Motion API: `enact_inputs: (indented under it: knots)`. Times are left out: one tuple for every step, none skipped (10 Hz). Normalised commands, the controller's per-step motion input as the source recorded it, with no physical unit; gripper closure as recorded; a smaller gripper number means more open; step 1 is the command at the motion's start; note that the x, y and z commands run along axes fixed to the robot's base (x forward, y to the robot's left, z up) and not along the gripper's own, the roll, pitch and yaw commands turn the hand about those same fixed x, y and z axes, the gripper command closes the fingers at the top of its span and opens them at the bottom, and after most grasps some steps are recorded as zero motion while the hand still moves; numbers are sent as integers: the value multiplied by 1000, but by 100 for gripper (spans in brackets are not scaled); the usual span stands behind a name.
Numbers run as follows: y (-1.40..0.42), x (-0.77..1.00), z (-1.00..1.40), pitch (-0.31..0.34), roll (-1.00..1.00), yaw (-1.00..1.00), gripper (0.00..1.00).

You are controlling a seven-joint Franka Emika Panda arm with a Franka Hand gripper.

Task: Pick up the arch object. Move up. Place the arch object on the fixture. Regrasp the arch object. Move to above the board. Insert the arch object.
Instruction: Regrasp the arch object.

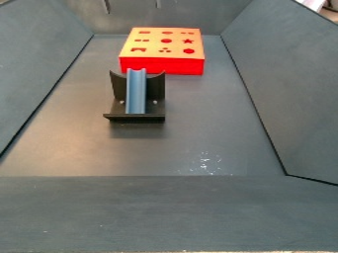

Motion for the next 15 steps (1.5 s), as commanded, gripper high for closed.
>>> enact_inputs:
  knots:
    - [-23,-17,-2,-1,1000,15,0]
    - [-20,-16,2,0,1000,16,0]
    - [-20,-9,8,4,1000,18,0]
    - [-21,-3,9,7,1000,19,0]
    - [-23,11,4,15,1000,22,0]
    - [-24,25,-12,21,1000,24,0]
    - [-23,40,-15,32,1000,29,0]
    - [-29,57,-15,46,1000,35,0]
    - [-30,71,-21,61,1000,42,0]
    - [-31,82,-20,79,1000,50,0]
    - [-34,91,-16,102,1000,62,0]
    - [-41,102,-19,137,1000,85,0]
    - [-42,109,-26,165,1000,111,0]
    - [-45,111,-22,178,916,141,0]
    - [-48,111,-26,165,736,160,0]
